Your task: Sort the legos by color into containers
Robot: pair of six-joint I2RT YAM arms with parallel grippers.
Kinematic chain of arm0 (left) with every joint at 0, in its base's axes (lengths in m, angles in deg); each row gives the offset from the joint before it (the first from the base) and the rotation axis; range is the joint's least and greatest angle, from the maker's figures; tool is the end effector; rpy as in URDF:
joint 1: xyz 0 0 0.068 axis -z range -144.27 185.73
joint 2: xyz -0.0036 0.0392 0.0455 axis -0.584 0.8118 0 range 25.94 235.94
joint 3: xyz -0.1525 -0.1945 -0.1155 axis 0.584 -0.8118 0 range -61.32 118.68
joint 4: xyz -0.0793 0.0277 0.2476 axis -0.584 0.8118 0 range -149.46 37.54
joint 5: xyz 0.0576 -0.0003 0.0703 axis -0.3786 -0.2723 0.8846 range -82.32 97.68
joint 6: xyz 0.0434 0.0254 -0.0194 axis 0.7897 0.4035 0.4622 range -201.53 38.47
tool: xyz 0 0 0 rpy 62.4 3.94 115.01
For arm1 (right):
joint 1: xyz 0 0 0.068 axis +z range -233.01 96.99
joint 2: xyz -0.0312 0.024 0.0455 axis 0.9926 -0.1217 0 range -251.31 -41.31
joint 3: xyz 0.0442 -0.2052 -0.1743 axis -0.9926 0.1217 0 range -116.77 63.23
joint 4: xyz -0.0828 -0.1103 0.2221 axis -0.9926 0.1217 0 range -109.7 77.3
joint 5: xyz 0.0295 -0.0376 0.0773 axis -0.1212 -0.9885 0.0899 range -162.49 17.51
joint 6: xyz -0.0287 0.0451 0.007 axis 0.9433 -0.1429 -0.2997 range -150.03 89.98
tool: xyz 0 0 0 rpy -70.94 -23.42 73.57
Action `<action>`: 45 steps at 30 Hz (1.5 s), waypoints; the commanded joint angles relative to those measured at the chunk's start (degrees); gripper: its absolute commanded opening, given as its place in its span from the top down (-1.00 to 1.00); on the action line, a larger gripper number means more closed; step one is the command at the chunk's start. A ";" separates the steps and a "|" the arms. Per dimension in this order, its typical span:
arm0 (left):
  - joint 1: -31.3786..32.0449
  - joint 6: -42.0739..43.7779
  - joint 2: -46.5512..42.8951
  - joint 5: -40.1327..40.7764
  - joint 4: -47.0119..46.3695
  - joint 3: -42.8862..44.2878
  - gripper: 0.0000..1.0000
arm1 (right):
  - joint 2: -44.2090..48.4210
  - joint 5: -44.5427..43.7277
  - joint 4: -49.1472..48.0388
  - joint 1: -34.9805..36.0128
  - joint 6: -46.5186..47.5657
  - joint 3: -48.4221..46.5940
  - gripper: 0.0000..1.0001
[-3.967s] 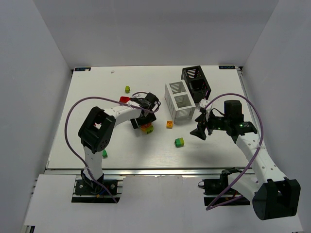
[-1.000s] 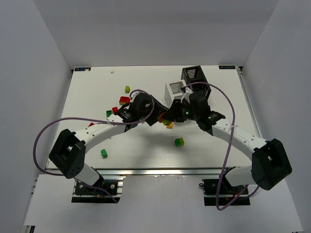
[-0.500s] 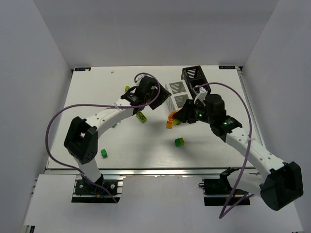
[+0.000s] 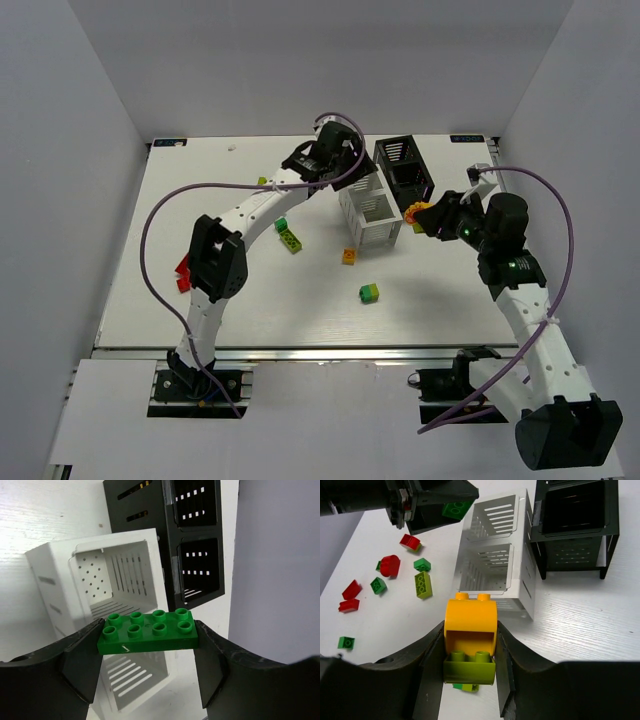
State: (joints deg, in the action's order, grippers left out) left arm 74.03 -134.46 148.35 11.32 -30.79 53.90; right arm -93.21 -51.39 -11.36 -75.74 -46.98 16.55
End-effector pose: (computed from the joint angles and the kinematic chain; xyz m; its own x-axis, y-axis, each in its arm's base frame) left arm 0.3944 -0.3085 0.3011 -0.7384 -0.4315 -0.5182 -0.0184 0.7810 -0.6242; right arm 0.2074 0.0394 0.3336 -0.3580 0.2286 -0.9053 -0.3772 0.8515 0.3642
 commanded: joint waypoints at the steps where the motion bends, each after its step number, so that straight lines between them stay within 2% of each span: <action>1: -0.34 2.65 1.77 -2.49 2.01 5.88 0.49 | 1.19 0.78 -0.16 -0.85 2.80 0.09 1.00; 10: -0.34 2.13 6.70 -4.33 1.57 10.55 0.17 | 1.36 0.78 -1.57 -0.94 2.45 0.09 1.00; 16: -0.34 1.77 7.32 -4.69 2.01 10.82 -0.26 | 1.62 0.69 -1.48 -1.11 2.36 0.18 1.00; 25: -0.34 1.34 8.55 -4.43 3.15 13.63 -0.57 | 1.45 1.13 -1.57 -1.20 1.83 0.53 1.00; 45: -0.95 1.86 6.79 -1.80 4.64 13.63 -0.62 | 0.84 2.19 -2.01 -1.20 1.66 0.71 1.00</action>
State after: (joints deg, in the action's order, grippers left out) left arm 73.53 -133.21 157.00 8.32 -26.81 65.70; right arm -92.67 -50.23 -10.77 -76.64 -45.60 17.28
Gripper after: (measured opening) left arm 0.809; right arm 0.433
